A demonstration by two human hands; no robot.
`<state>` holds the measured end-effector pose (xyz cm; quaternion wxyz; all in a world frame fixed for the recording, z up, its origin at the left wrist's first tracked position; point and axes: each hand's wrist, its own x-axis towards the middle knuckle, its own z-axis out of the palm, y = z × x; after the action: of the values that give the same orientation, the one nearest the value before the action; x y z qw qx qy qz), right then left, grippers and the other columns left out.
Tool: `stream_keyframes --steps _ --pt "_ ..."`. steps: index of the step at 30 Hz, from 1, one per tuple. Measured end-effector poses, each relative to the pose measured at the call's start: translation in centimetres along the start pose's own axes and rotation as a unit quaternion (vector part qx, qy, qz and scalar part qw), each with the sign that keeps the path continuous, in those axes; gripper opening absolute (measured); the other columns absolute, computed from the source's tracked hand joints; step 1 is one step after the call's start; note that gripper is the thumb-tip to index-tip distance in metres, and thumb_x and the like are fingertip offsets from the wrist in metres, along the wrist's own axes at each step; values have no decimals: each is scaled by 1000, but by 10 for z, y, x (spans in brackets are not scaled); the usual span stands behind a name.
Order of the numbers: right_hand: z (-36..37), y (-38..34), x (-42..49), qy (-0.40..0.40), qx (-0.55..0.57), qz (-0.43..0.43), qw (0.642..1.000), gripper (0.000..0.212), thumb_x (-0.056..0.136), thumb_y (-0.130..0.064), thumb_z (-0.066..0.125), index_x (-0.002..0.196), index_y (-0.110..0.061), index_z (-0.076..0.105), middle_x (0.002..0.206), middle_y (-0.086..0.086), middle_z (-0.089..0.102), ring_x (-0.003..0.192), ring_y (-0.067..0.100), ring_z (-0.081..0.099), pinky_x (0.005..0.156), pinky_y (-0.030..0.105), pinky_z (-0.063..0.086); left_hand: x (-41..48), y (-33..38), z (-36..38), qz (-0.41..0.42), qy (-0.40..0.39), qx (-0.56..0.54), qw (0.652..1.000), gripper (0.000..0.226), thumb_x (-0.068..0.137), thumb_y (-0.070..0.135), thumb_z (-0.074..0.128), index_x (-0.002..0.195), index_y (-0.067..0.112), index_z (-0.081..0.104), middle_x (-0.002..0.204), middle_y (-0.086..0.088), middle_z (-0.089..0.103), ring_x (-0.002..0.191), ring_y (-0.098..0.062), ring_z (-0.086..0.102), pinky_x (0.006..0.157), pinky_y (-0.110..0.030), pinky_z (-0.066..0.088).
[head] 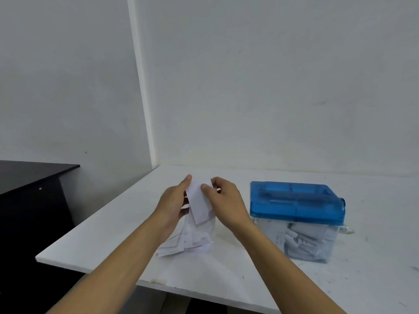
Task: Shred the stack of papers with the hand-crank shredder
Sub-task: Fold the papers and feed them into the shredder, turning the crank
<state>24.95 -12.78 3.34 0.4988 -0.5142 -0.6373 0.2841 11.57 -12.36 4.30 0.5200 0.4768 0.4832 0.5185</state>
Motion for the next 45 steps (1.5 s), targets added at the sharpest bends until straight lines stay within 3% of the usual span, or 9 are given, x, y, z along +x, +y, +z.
stream_keyframes --steps 5,13,17,19,22,27,31,38,45 --pt "-32 -20 2 61 9 -33 998 27 97 -37 57 116 -18 62 116 -2 61 99 13 61 66 17 44 1 34 27 61 -46 -138 987 21 99 18 62 115 10 72 109 -5 76 93 -18 72 82 -32 58" --pt "-82 -48 -5 115 43 -65 990 23 102 -16 49 119 -20 35 97 -10 55 80 3 59 53 9 46 -7 78 89 60 -100 -257 959 21 97 18 64 116 11 66 113 -8 74 91 -21 73 63 -30 59" --pt "-114 -53 -7 78 6 -18 997 20 100 -18 45 119 -18 40 100 -5 60 88 13 63 77 31 58 -8 89 119 64 -133 -257 955 24 98 17 62 120 8 65 116 -13 73 90 -26 73 65 -34 61" --pt "-131 -51 -8 57 -46 3 997 19 99 -21 45 115 -15 54 106 1 65 96 21 64 88 43 57 -5 90 132 71 -124 -240 960 26 98 16 63 122 6 65 118 -13 72 97 -28 71 76 -37 61" --pt "-156 -45 -11 56 -91 25 994 22 102 -21 47 116 -13 62 110 5 68 98 22 64 90 41 56 -1 88 149 71 -133 -197 969 25 97 17 64 120 6 66 117 -11 73 104 -29 69 88 -41 59" --pt "-190 -22 -15 97 -122 34 987 26 103 -23 51 125 -12 61 113 3 67 98 21 64 69 20 48 3 66 169 104 -187 81 974 26 96 30 67 117 16 69 111 2 75 103 -18 70 90 -33 56" --pt "-207 3 -17 124 -149 52 980 25 101 -24 55 123 -13 62 115 2 69 96 20 65 66 17 48 6 45 182 144 -190 218 947 26 97 27 67 120 16 68 108 6 71 97 -8 66 73 -16 48" --pt "-214 29 -25 141 -187 37 971 27 92 -25 68 117 -14 65 110 0 70 96 18 66 88 32 56 13 32 185 201 -201 311 907 23 88 21 77 111 17 73 101 5 75 91 -9 69 83 -24 55" --pt "-223 27 -36 97 -114 26 988 22 87 -21 74 107 -18 68 95 -5 72 89 13 67 67 14 51 16 25 182 224 -156 255 928 19 88 21 77 106 22 72 99 11 73 91 -6 69 74 -14 51"
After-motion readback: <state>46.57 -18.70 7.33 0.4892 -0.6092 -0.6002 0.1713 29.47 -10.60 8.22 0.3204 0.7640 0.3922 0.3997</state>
